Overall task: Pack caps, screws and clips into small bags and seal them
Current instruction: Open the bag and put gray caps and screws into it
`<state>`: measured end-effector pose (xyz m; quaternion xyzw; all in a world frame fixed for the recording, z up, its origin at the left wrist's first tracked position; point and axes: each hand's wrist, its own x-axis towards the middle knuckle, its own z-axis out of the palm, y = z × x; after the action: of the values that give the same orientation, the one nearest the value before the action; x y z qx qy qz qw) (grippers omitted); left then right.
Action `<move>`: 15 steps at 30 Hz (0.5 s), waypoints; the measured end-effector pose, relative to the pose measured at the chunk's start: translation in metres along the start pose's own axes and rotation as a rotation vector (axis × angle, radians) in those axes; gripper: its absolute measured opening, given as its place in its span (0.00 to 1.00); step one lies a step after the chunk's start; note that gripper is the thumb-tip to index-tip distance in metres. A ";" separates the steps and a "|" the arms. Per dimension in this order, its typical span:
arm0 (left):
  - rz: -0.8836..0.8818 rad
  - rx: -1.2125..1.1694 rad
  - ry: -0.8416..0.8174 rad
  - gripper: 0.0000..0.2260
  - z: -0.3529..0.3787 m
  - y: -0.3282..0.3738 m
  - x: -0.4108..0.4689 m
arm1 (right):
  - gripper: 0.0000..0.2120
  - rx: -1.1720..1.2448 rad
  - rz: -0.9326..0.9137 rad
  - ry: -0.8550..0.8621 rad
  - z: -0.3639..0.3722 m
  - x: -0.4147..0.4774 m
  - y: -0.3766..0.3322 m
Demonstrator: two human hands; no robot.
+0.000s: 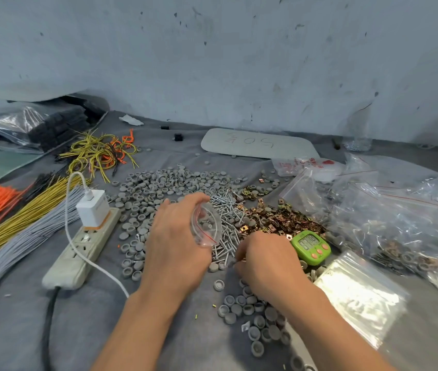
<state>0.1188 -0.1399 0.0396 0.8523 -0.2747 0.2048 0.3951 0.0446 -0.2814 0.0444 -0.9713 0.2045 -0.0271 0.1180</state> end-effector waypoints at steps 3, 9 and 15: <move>0.006 0.014 -0.011 0.33 0.003 -0.001 -0.001 | 0.06 -0.052 0.006 0.023 0.006 0.002 -0.002; 0.013 0.056 -0.112 0.32 0.006 -0.007 0.002 | 0.05 0.275 0.045 0.162 0.000 0.004 0.008; 0.084 0.046 -0.132 0.31 0.009 -0.001 0.002 | 0.03 0.652 -0.079 0.321 -0.014 0.000 0.004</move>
<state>0.1224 -0.1465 0.0348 0.8605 -0.3310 0.1708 0.3476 0.0418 -0.2885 0.0575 -0.8733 0.1635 -0.2475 0.3865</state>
